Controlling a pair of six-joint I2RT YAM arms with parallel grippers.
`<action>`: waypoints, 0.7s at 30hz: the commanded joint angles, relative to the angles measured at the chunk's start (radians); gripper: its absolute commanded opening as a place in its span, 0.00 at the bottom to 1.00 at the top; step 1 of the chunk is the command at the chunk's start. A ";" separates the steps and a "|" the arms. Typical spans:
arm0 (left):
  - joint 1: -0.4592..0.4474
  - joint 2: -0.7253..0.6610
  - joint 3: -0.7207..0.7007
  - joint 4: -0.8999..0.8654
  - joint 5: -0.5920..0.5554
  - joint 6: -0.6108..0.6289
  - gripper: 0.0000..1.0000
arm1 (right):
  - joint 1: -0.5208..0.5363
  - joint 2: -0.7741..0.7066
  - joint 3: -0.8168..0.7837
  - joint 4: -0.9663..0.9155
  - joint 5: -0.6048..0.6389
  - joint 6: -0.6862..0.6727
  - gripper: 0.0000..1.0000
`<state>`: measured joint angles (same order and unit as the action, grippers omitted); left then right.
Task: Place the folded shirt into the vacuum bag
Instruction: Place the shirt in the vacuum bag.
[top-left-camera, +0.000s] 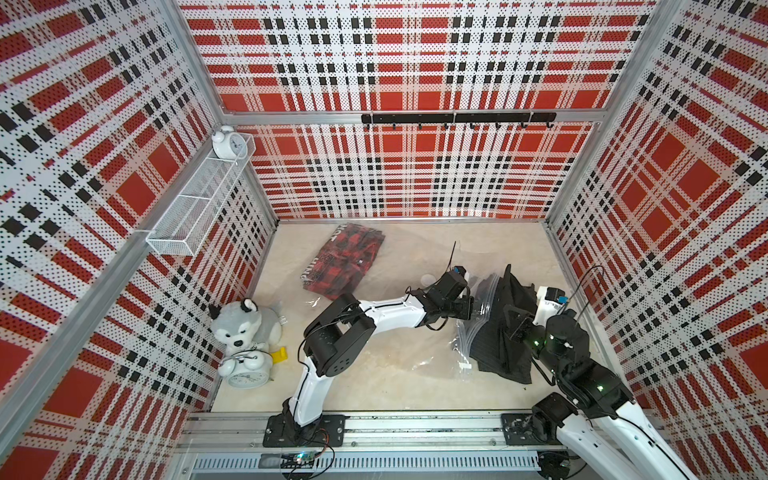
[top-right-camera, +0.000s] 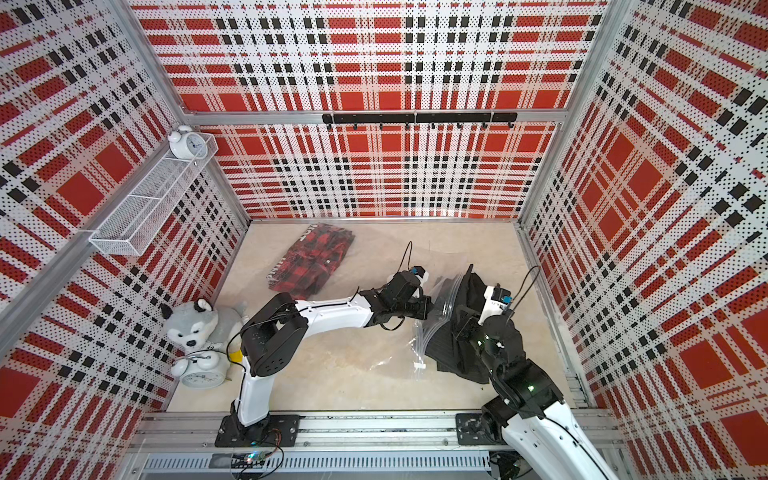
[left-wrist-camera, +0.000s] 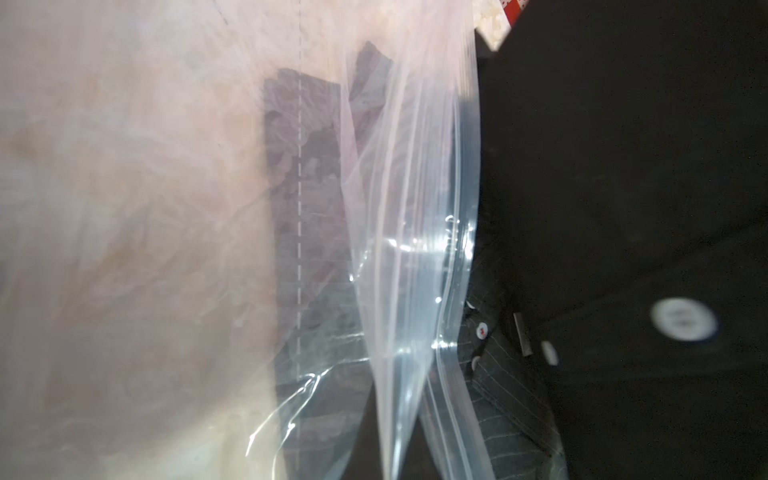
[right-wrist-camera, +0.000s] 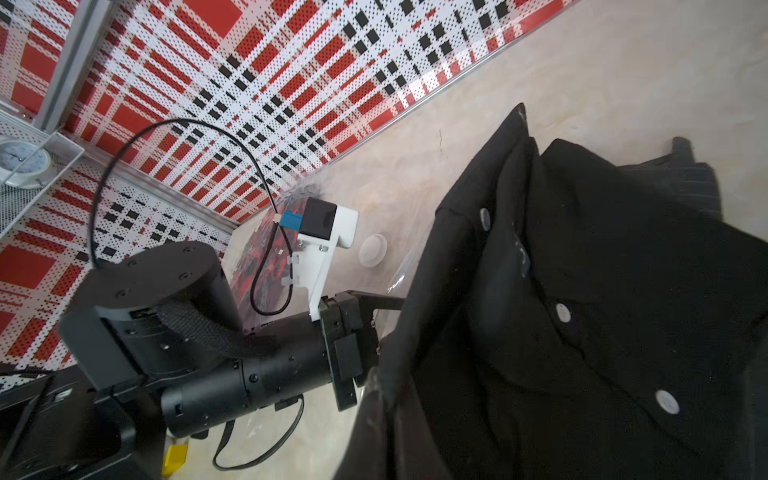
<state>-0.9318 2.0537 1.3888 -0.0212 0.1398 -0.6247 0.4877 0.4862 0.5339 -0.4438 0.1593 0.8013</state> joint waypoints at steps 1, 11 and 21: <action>0.004 0.001 -0.017 0.042 0.034 -0.004 0.00 | -0.006 0.048 -0.028 0.139 -0.081 -0.014 0.00; -0.033 -0.001 -0.028 0.065 0.049 -0.038 0.00 | 0.002 0.273 -0.072 0.232 -0.204 -0.027 0.00; -0.034 -0.078 -0.049 0.076 -0.004 -0.044 0.01 | 0.031 0.440 -0.191 0.320 -0.246 0.025 0.00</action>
<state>-0.9607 2.0460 1.3487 0.0109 0.1432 -0.6636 0.5064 0.8951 0.3729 -0.1566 -0.0662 0.8059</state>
